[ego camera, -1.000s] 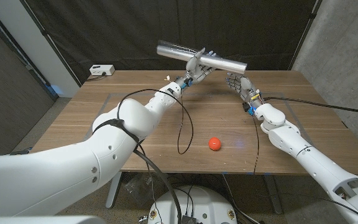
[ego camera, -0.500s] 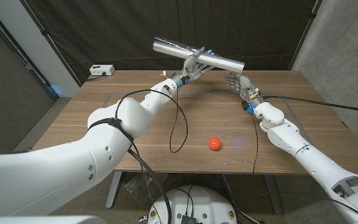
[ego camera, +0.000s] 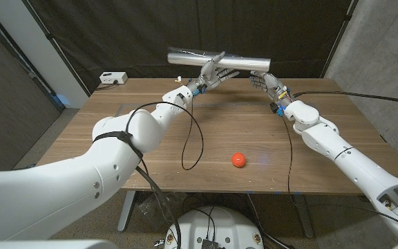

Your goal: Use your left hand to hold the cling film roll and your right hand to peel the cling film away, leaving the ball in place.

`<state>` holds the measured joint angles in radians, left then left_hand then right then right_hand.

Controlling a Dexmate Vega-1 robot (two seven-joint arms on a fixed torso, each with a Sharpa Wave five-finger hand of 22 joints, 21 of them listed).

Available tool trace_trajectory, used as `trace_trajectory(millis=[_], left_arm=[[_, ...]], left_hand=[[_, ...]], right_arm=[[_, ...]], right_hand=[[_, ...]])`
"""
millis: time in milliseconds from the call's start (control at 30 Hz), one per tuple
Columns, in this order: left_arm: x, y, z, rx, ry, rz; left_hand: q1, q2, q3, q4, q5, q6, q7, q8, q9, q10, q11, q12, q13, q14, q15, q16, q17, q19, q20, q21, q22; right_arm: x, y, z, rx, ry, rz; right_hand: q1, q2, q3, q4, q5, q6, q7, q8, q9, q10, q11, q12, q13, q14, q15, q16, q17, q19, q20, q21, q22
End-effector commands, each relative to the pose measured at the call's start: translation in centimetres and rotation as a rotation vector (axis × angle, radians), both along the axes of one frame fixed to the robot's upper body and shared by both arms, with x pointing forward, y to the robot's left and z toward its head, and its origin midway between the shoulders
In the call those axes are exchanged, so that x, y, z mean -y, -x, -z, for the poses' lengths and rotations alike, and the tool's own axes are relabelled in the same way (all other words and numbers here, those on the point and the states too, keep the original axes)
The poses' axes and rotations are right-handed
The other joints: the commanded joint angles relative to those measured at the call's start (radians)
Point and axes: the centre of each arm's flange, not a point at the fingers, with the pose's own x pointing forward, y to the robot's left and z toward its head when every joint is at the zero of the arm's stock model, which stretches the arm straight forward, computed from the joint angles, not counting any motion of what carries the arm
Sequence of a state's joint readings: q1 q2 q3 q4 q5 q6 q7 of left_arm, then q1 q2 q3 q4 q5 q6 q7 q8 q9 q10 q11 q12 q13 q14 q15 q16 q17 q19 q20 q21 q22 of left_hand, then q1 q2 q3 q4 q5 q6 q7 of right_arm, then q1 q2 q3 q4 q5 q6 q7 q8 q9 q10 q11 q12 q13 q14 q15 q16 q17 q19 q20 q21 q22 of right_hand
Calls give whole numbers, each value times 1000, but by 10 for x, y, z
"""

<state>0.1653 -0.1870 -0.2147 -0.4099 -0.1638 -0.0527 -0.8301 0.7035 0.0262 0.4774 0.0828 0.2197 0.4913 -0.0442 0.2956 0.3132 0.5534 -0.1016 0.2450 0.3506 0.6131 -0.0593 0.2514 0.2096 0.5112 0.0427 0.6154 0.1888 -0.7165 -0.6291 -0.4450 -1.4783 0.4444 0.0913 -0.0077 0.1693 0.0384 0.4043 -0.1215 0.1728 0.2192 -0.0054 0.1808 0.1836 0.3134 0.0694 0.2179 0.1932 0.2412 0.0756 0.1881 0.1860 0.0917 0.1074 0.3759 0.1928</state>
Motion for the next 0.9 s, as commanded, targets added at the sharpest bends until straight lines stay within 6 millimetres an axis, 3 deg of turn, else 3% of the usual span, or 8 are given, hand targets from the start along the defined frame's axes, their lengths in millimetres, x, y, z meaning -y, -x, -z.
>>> trace_trajectory(millis=[33, 133, 167, 267, 400, 633, 900], left_arm=[[-14, 2, 4, 28, 12, 29], [-14, 4, 4, 32, 30, 45], [-14, 5, 3, 39, 40, 57], [-15, 8, 0, 58, 55, 75], [-15, 10, -3, 63, 76, 93], [-14, 9, -4, 48, 80, 92], [-19, 7, -3, 39, 88, 85]], left_hand=[[7, 87, 19, 33, 10, 47, 1, 20, 7, 29, -1, 11, 6, 28, -87, 9, 1, 20, -1, 10, 1], [-2, 99, 18, 44, 12, 75, -6, 33, 10, 43, -3, 13, 8, 41, -91, 12, 0, 32, -2, 14, 0], [-7, 97, 16, 48, 12, 82, -4, 36, 11, 47, -4, 13, 8, 46, -93, 13, 0, 36, -4, 14, 0], [-17, 85, 7, 52, 11, 81, -4, 35, 11, 50, -5, 13, 9, 50, -94, 13, -1, 40, -8, 14, -1], [-26, 75, -1, 57, 11, 82, -3, 36, 12, 54, -9, 13, 9, 56, -99, 14, -2, 41, -9, 13, -2], [-35, 69, -7, 61, 11, 80, -2, 35, 13, 58, -10, 12, 10, 61, -100, 14, -3, 44, -10, 13, -3], [-43, 63, -13, 65, 12, 76, -2, 33, 13, 59, -11, 10, 10, 62, -103, 12, -5, 45, -11, 11, -3]], right_arm=[[1, -2, -19, -8, 45, 7], [0, -3, -18, -23, 68, 32], [0, -2, -17, -66, 143, 124], [0, -2, -14, -161, 276, 283], [-4, -7, -7, -307, 446, 429], [4, -18, 10, -513, 593, 582], [31, -14, 19, -657, 619, 669]], right_hand=[[1, -14, -2, -3, 0, -9, 0, 1, 3, -5, -1, -1, 2, -2, -1, -4, 0, -8, 6, -4, 4], [-1, -17, -4, -3, -1, -10, -1, 1, 3, -6, -1, -1, 2, -3, 0, -3, 1, -9, 6, -4, 4], [-1, -17, -5, -4, 0, -14, -1, 1, 3, -9, -2, -2, 2, -4, -1, -3, 1, -9, 6, -5, 4], [53, 6, 19, -28, 10, -45, -5, 2, 4, -52, -22, -14, 3, -35, -13, -8, -1, -18, -1, -16, 3], [102, 17, 37, -45, 14, -81, -4, 1, 5, -96, -24, -22, 4, -74, -21, -12, -2, -31, -5, -28, 3], [117, 16, 39, -47, 13, -91, -6, 2, 5, -111, -32, -23, 4, -77, -27, -8, -2, -31, -5, -31, 3], [132, 22, 44, -47, 13, -101, -6, 2, 5, -122, -38, -23, 5, -82, -39, -7, -2, -27, -9, -32, 3]])
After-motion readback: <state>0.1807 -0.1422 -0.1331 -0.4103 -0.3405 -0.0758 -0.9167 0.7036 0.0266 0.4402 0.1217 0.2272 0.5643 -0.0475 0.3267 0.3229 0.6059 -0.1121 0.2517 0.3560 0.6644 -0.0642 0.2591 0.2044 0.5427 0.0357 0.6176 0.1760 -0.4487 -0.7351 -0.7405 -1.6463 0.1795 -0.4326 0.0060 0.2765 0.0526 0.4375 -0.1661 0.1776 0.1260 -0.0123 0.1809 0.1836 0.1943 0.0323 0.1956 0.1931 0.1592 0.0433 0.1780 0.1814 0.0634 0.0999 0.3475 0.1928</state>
